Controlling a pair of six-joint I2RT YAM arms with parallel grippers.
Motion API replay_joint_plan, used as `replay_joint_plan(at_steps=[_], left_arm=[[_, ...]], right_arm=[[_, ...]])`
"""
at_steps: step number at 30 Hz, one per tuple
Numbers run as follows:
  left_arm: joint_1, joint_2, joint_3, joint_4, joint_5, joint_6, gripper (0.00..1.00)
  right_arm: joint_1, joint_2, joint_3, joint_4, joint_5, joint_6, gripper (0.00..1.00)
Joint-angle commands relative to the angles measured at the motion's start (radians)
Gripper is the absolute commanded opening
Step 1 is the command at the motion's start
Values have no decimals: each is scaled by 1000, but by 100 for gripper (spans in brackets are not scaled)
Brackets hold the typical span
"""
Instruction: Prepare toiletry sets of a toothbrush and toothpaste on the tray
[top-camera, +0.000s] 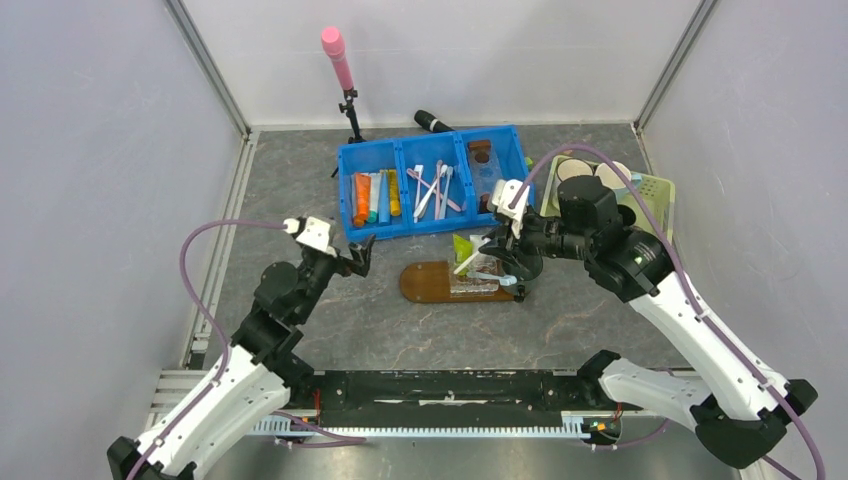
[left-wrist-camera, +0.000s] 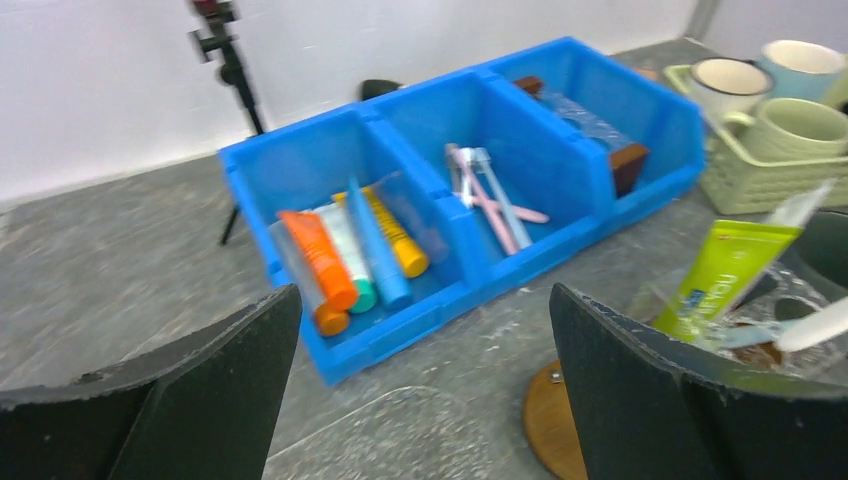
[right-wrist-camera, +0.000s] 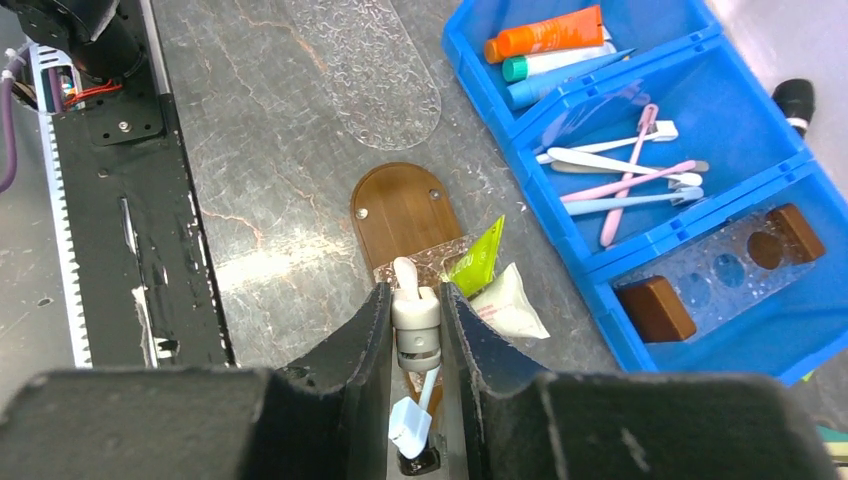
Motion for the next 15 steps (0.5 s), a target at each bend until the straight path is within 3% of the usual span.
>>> replay_joint_plan(at_steps=[1, 6, 15], left_arm=[[2, -102, -58, -41, -226, 46, 100], [2, -133, -121, -10, -333, 97, 100], [2, -56, -103, 25, -323, 144, 100]], right_arm=[[11, -50, -21, 50, 34, -49, 0], [26, -60, -39, 33, 84, -83, 0], [70, -46, -65, 33, 152, -82, 0]])
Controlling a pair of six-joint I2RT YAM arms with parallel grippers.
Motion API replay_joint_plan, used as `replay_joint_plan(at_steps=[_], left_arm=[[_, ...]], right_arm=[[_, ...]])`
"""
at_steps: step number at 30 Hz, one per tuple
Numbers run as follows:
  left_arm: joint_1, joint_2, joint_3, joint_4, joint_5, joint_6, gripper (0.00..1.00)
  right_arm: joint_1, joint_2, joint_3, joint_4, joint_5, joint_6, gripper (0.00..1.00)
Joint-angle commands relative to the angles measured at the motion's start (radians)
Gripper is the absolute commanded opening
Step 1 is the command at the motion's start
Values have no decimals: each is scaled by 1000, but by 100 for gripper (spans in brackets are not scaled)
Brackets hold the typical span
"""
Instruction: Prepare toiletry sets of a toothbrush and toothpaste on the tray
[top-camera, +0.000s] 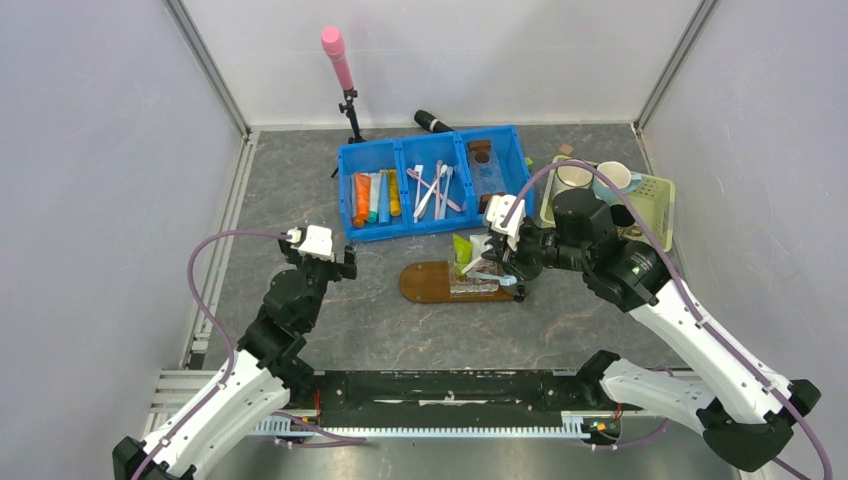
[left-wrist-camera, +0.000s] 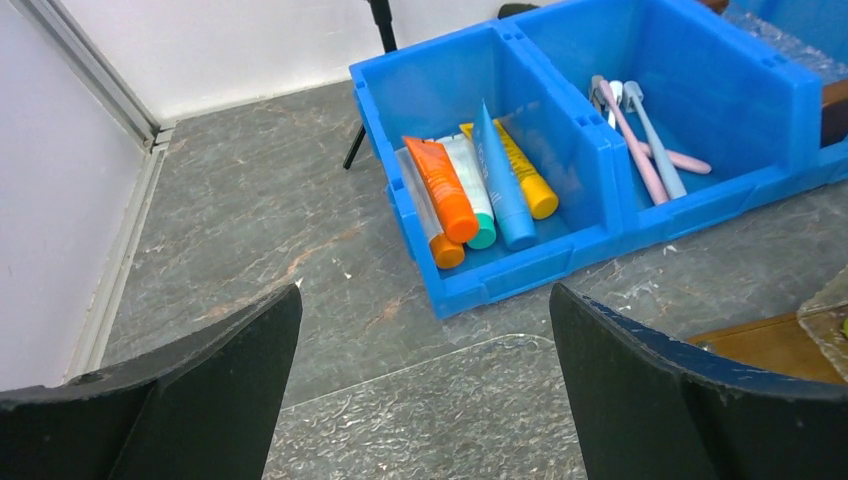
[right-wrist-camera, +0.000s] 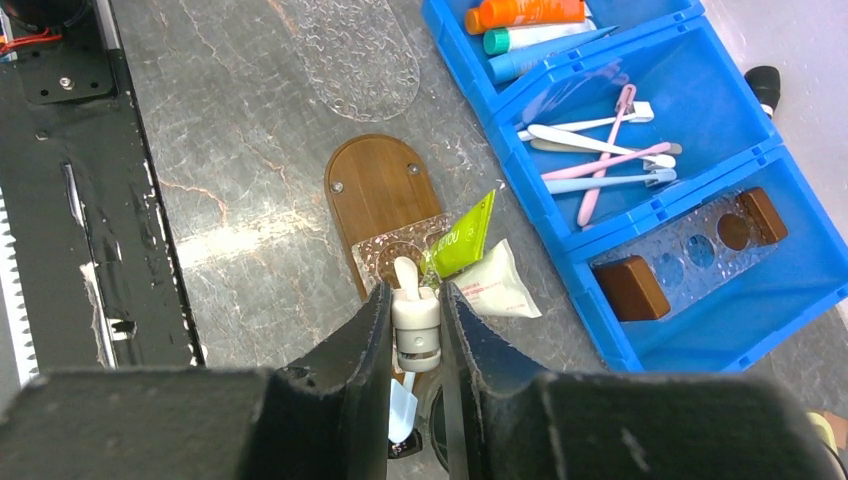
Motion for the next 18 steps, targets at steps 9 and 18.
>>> replay_joint_plan(at_steps=[9, 18], left_arm=[[2, 23, 19, 59, -30, 55, 100], [2, 25, 17, 62, -23, 55, 100]], right_arm=[[67, 21, -28, 47, 105, -9, 0], [105, 37, -60, 71, 168, -14, 0]])
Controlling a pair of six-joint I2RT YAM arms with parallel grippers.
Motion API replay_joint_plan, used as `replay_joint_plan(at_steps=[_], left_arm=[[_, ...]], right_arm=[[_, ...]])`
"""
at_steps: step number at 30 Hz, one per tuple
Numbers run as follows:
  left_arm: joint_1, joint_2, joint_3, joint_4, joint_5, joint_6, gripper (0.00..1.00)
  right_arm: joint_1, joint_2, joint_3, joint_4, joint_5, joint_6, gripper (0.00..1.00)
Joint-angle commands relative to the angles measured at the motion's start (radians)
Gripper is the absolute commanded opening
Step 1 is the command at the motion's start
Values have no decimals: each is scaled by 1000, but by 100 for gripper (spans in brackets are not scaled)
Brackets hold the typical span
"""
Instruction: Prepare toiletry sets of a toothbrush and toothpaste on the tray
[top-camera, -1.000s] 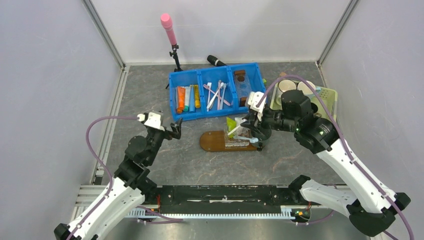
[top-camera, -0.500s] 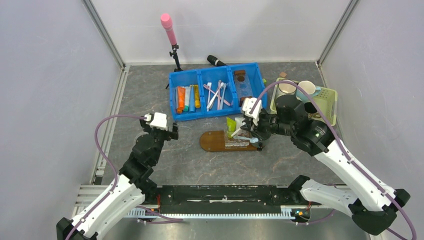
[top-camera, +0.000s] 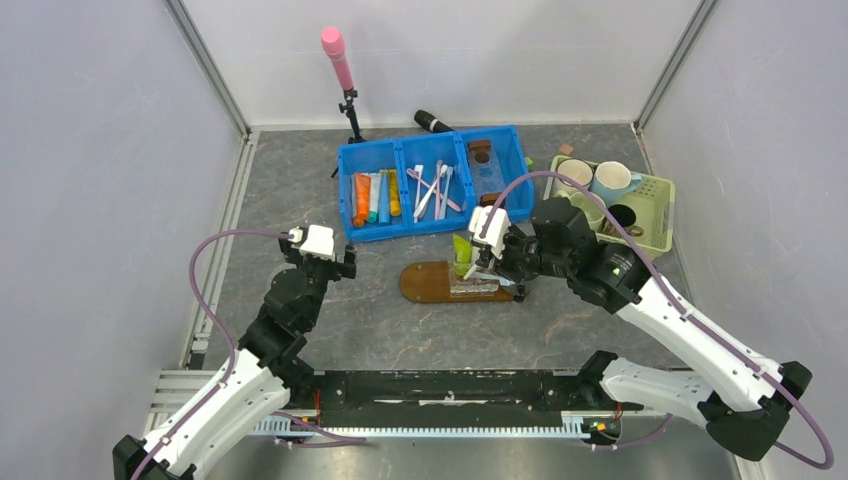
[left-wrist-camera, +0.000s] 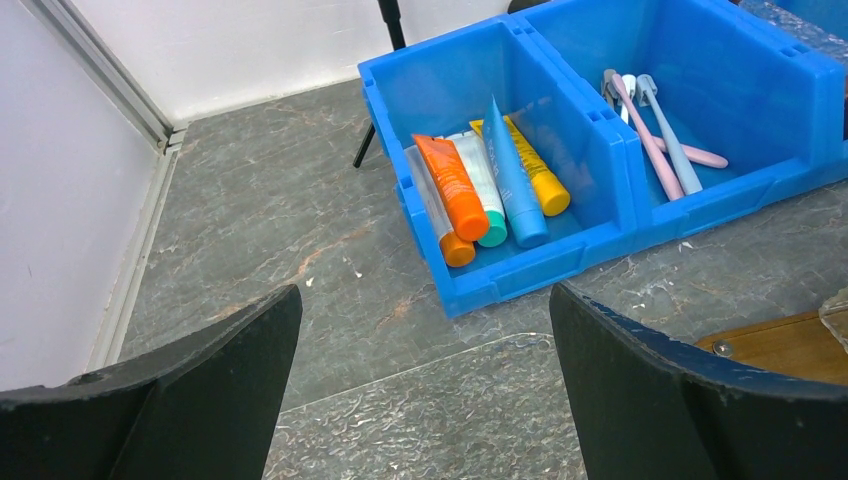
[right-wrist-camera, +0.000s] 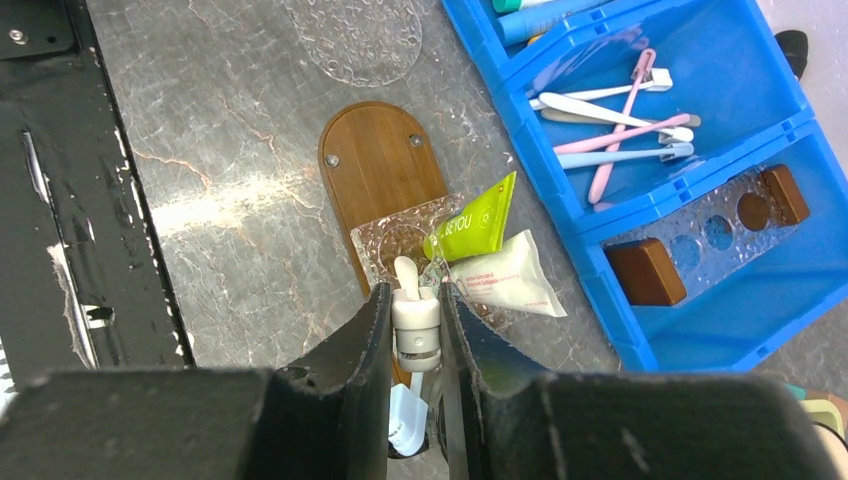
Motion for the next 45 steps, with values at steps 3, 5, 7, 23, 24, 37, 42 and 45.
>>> replay_joint_plan(at_steps=[3, 5, 7, 23, 24, 37, 42, 45], left_arm=[[2, 1, 17, 54, -4, 27, 100], [2, 2, 18, 54, -4, 27, 100], [2, 1, 19, 54, -3, 28, 100], [2, -11, 19, 54, 2, 26, 100], [2, -10, 19, 54, 2, 26, 100], [2, -16, 19, 54, 2, 27, 100], [2, -16, 19, 54, 2, 28, 100], [2, -16, 19, 54, 1, 27, 100]], right_arm=[[25, 8, -27, 68, 59, -10, 0], [32, 8, -42, 84, 68, -12, 0], [38, 8, -59, 102, 75, -15, 0], [88, 47, -126, 146, 148, -52, 6], [89, 48, -130, 149, 150, -54, 6], [100, 61, -162, 164, 184, -81, 9], [103, 67, -172, 163, 186, -87, 12], [104, 66, -170, 163, 187, -89, 14]])
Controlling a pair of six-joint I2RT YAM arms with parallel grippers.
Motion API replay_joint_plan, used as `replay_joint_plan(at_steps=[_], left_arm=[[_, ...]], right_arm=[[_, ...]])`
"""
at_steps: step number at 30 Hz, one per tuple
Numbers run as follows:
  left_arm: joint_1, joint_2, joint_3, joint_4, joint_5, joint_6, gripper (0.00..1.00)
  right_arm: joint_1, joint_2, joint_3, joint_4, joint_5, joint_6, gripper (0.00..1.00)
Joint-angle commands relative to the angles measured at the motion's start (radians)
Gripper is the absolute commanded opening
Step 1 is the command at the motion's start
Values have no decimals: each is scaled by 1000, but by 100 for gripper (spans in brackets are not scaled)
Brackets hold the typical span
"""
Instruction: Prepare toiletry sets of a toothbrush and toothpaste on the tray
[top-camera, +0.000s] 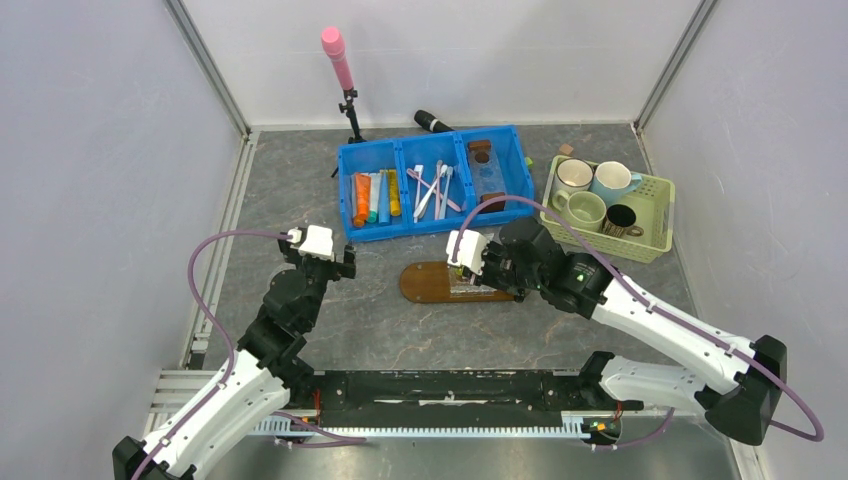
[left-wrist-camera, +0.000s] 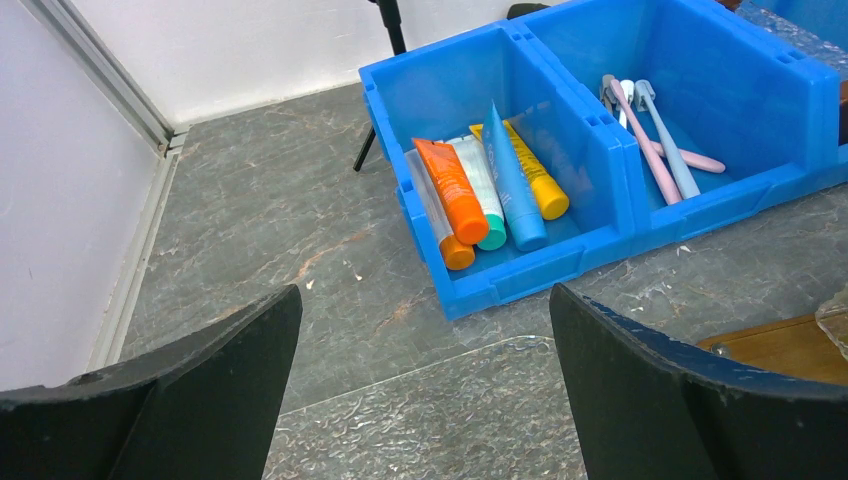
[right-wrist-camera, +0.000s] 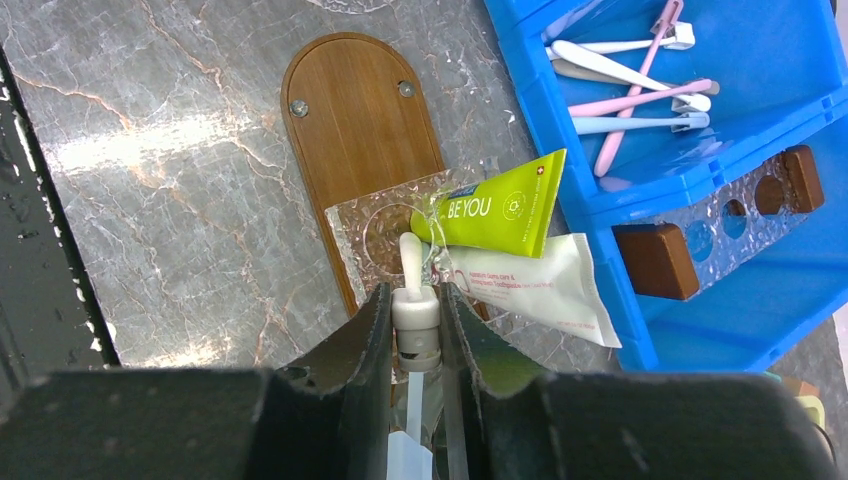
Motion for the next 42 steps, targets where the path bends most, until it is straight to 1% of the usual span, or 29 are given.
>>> replay_joint_plan(at_steps=[1, 6, 8, 10, 14, 20, 21, 25, 26, 27, 30, 33, 38, 40, 42], left_arm=[[2, -7, 19, 54, 0, 29, 100], [2, -7, 19, 54, 0, 29, 100], [2, -8, 19, 54, 0, 29, 100], [2, -6, 19, 53, 0, 29, 100], [2, -9, 17, 54, 0, 29, 100], [2, -10, 19, 54, 3, 28, 100], [2, -10, 19, 55, 4, 27, 100], [2, -11, 18, 54, 8, 21, 100], [2, -13, 17, 54, 11, 19, 100], [2, -13, 17, 54, 14, 17, 100], [2, -13, 17, 53, 24, 6, 100], [2, -11, 19, 49, 35, -10, 100], [2, -9, 26, 31, 49, -55, 100], [2, -5, 37, 16, 58, -89, 100], [2, 4, 59, -9, 58, -137, 100]], right_arm=[[8, 2, -3, 27, 18, -14, 15], [8, 5, 18, 14, 12, -17, 26], [8, 7, 29, 5, 9, -17, 33], [8, 6, 42, -6, 9, -14, 43], [8, -1, 66, -20, -3, -3, 54], [8, -30, 108, -28, -21, 14, 77], [8, -37, 121, -30, -30, 15, 81], [8, -50, 164, -38, -40, 35, 89], [8, -52, 175, -38, -37, 43, 95], [8, -56, 185, -35, -33, 52, 98], [8, -61, 209, -28, -8, 77, 98], [8, -65, 222, -12, 52, 120, 98], [6, -66, 225, 16, 242, 234, 98], [3, -69, 216, 39, 329, 278, 98], [-6, -67, 205, 56, 377, 298, 98]])
